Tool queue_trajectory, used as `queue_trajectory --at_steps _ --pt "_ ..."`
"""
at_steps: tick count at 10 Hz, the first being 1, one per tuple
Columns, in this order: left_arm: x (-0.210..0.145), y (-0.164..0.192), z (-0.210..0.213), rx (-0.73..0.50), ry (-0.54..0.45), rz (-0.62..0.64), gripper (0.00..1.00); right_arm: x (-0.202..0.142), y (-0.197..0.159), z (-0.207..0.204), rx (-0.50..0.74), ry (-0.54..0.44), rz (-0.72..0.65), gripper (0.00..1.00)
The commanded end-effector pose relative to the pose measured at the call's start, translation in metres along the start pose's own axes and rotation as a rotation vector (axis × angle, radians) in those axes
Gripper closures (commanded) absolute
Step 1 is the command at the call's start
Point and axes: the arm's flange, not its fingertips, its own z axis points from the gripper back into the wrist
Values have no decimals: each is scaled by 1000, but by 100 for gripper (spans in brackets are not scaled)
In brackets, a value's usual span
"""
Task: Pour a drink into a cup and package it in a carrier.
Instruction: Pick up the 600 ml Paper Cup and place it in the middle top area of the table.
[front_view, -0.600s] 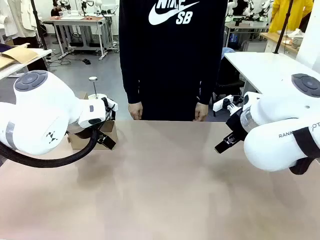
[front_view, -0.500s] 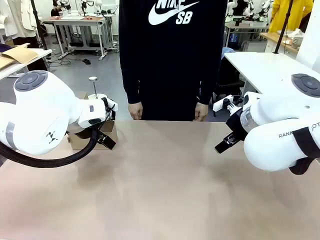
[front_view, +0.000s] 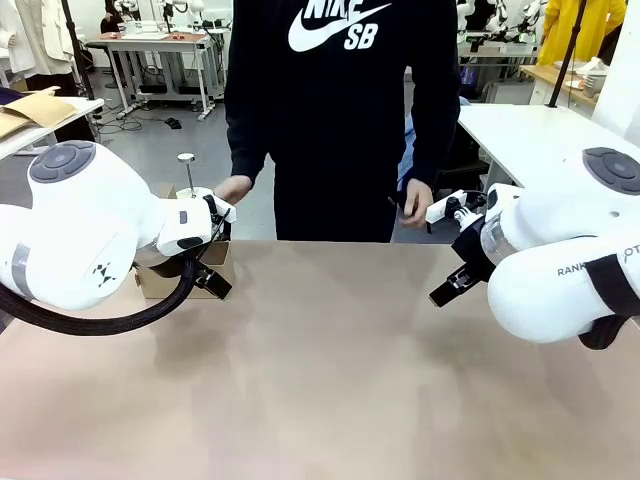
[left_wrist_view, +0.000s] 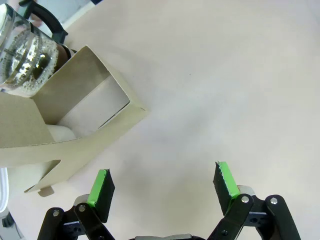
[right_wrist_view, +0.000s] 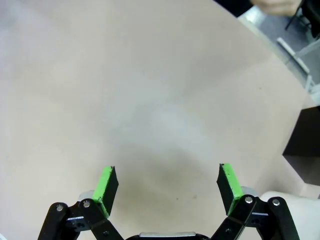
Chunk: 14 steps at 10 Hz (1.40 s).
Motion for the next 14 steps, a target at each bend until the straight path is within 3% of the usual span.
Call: queue_trajectory --at_steps 1,5,6,10,12,14 --pt "0 0 0 0 0 1 0 0 0 0 0 0 -1 0" --pt "0 0 0 0 0 1 0 0 0 0 0 0 0 0" --pt "0 0 0 0 0 1 0 18 -11 9 24 4 7 0" --pt "0 0 0 0 0 1 0 91 -108 69 147 -59 -28 0" --pt "0 0 0 0 0 1 0 81 -174 109 300 -147 55 0" --pt "0 0 0 0 0 1 0 31 -228 147 391 -274 122 0"
